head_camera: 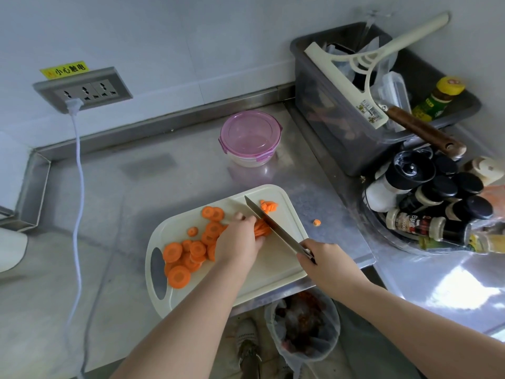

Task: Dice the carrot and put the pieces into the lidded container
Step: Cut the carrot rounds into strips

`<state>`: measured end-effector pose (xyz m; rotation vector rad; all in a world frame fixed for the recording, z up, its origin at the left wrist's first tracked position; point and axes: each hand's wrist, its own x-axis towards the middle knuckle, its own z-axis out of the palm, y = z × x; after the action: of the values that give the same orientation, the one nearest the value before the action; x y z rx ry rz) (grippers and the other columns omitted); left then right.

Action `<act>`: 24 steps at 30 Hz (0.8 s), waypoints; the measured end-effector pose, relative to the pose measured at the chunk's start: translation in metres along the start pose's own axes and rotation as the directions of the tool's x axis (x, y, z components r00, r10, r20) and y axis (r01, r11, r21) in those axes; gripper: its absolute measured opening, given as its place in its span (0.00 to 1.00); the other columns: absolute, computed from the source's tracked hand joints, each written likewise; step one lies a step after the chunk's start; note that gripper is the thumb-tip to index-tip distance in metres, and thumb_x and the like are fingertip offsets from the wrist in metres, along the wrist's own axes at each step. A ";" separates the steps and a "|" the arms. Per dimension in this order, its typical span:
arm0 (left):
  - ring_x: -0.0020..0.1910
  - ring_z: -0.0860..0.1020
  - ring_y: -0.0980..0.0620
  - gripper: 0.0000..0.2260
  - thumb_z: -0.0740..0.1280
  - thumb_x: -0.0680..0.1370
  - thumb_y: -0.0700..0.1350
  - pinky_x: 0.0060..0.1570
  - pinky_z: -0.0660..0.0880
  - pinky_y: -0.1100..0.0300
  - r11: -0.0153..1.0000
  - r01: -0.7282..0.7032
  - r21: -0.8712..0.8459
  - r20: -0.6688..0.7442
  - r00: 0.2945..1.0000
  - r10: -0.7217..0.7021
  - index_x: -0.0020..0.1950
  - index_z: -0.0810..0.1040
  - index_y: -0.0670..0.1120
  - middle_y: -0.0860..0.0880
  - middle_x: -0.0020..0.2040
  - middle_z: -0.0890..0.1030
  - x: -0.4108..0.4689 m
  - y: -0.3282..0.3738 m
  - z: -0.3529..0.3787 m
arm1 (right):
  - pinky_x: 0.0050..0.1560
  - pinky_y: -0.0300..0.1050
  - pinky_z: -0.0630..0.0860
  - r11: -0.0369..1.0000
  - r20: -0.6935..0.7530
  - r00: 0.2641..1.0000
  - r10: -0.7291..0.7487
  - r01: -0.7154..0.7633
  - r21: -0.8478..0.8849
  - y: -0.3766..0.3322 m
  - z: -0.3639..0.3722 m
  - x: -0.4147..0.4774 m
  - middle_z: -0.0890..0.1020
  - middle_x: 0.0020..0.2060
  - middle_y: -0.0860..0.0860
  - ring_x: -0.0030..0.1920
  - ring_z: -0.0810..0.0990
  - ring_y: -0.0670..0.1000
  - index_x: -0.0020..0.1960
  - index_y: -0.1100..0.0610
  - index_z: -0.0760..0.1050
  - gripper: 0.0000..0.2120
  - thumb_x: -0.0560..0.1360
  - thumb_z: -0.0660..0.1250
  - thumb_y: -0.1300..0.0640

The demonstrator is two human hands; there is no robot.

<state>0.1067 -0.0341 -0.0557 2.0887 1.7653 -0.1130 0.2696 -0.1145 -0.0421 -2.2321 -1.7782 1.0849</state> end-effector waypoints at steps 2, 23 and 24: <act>0.54 0.77 0.45 0.15 0.65 0.77 0.50 0.45 0.72 0.55 1.000 -0.002 -0.013 -0.003 1.000 0.002 0.61 0.73 0.47 0.47 0.63 0.70 0.000 0.000 0.000 | 0.40 0.47 0.79 1.000 0.008 1.000 0.007 -0.007 0.013 -0.001 0.001 -0.001 0.79 0.37 0.49 0.36 0.80 0.51 0.60 0.51 0.73 0.11 0.81 0.56 0.52; 0.49 0.78 0.49 0.09 0.66 0.77 0.49 0.38 0.70 0.56 0.974 -0.220 -0.048 -0.197 0.958 0.206 0.54 0.78 0.48 0.53 0.54 0.76 -0.009 -0.016 0.004 | 0.34 0.46 0.71 0.984 -0.091 0.991 -0.101 0.086 -0.156 -0.025 0.005 -0.018 0.76 0.35 0.49 0.36 0.77 0.53 0.62 0.52 0.69 0.13 0.83 0.49 0.53; 0.49 0.78 0.48 0.09 0.66 0.77 0.49 0.38 0.71 0.56 0.975 -0.218 -0.048 -0.193 0.960 0.205 0.54 0.78 0.48 0.53 0.54 0.76 -0.009 -0.016 0.004 | 0.35 0.46 0.72 0.984 -0.090 0.991 -0.100 0.085 -0.155 -0.026 0.005 -0.018 0.76 0.35 0.49 0.36 0.78 0.53 0.62 0.52 0.69 0.13 0.83 0.49 0.53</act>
<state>0.0902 -0.0418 -0.0608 2.2848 1.6062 0.2082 0.2445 -0.1238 -0.0254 -2.2159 -1.9611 0.8354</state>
